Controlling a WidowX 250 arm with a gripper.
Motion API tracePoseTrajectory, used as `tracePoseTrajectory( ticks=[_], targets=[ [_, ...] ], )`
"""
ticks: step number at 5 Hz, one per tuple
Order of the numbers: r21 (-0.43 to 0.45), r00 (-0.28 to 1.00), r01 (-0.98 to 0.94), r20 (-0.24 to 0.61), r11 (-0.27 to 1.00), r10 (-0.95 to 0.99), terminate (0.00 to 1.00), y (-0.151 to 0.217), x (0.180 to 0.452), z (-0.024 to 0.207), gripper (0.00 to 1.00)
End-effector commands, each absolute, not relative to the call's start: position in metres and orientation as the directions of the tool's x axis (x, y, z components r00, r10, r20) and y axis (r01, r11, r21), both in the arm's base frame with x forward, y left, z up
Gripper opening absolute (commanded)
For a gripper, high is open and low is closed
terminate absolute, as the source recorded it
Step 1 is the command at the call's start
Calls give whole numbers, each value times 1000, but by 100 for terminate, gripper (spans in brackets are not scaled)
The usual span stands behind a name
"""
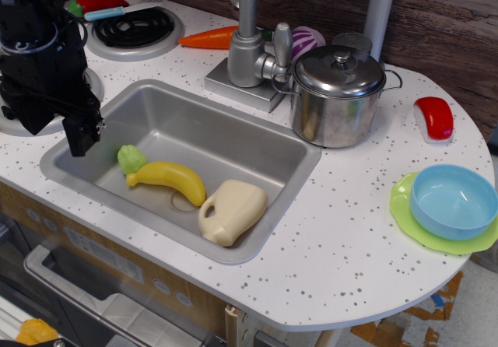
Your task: Take lid off pot or pan
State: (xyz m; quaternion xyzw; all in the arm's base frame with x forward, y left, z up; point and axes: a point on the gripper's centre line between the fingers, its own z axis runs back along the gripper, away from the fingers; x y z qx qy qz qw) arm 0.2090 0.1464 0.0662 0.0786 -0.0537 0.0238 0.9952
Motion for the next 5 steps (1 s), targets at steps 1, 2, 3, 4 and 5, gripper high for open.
tracePoseTrajectory(
  ticks=[1, 2, 3, 4, 5],
  targets=[
    [154, 993, -56, 111, 987, 39, 0, 146, 209, 66, 100],
    [153, 990, -63, 134, 986, 43, 0, 131, 225, 83, 100],
    [123, 981, -63, 189, 990, 39, 0, 99, 248, 92, 100],
    [57, 977, -53, 209, 997, 40, 0, 64, 279, 111, 100],
    [42, 968, -57, 246, 997, 45, 0, 28, 307, 132, 100]
  ],
)
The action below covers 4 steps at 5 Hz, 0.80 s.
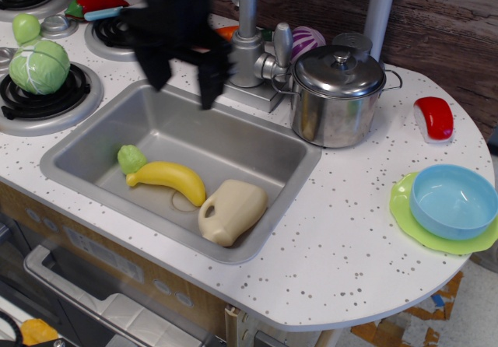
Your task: Take lid off pot or pan
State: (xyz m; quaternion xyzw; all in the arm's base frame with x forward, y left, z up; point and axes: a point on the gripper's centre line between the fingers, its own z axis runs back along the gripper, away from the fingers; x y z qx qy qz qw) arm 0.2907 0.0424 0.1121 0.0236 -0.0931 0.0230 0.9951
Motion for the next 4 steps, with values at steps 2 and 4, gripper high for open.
tracePoseTrajectory(
  ticks=[2, 4],
  targets=[
    [33, 975, 14, 223, 999, -21, 0, -17, 363, 153, 100],
    [45, 957, 33, 286, 998, -45, 0, -36, 392, 144, 100]
  ],
)
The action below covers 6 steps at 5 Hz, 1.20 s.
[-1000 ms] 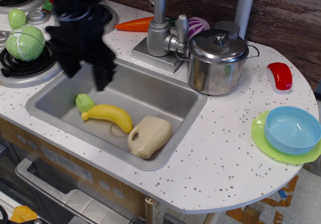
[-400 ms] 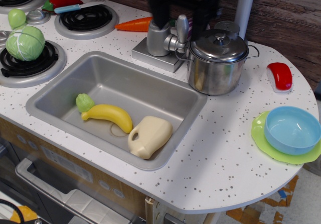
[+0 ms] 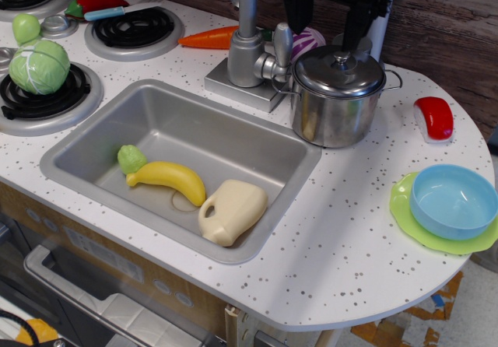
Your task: Take lid off pot or pan
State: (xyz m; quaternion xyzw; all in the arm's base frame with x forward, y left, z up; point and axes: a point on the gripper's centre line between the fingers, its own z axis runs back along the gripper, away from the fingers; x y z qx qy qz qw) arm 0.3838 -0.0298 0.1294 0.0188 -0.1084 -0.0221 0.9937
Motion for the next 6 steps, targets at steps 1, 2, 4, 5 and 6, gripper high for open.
tracePoseTrajectory(
  ticks=[1, 2, 4, 5, 6],
  targets=[
    [28, 946, 71, 314, 997, -76, 0, -33, 407, 135, 100],
    [20, 940, 95, 326, 995, -96, 0, -30, 415, 128, 100],
    [-17, 932, 132, 344, 991, -118, 0, -25, 428, 110, 100],
    [-30, 928, 147, 350, 989, -127, 0, -28, 434, 104, 100],
    [-27, 931, 145, 341, 989, -127, 0, -29, 436, 103, 0]
  ],
)
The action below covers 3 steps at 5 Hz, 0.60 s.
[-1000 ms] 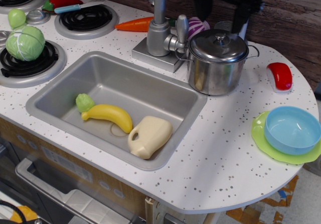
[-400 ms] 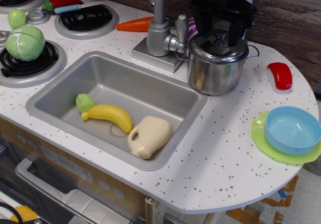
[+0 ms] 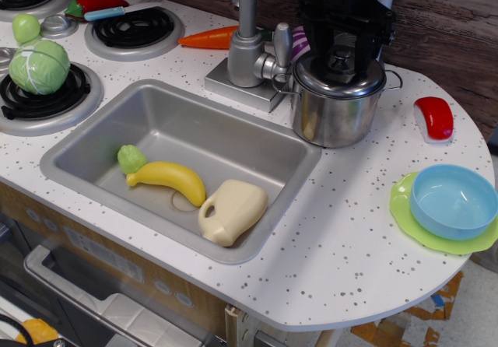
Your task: Take lid off pot or pan
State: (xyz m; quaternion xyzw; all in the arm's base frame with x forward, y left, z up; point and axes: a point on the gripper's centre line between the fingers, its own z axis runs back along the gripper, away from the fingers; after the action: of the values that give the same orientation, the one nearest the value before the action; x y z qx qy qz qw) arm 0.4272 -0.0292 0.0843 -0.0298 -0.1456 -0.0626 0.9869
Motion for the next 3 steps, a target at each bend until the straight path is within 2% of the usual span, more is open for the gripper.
tracePoseTrajectory(
  ticks=[1, 2, 3],
  targets=[
    [-32, 932, 146, 338, 989, -127, 0, -29, 436, 101, 0],
    [8, 940, 142, 312, 990, -137, 0, -29, 435, 115, 0],
    [72, 947, 133, 284, 988, -148, 0, -30, 433, 138, 0]
  ],
)
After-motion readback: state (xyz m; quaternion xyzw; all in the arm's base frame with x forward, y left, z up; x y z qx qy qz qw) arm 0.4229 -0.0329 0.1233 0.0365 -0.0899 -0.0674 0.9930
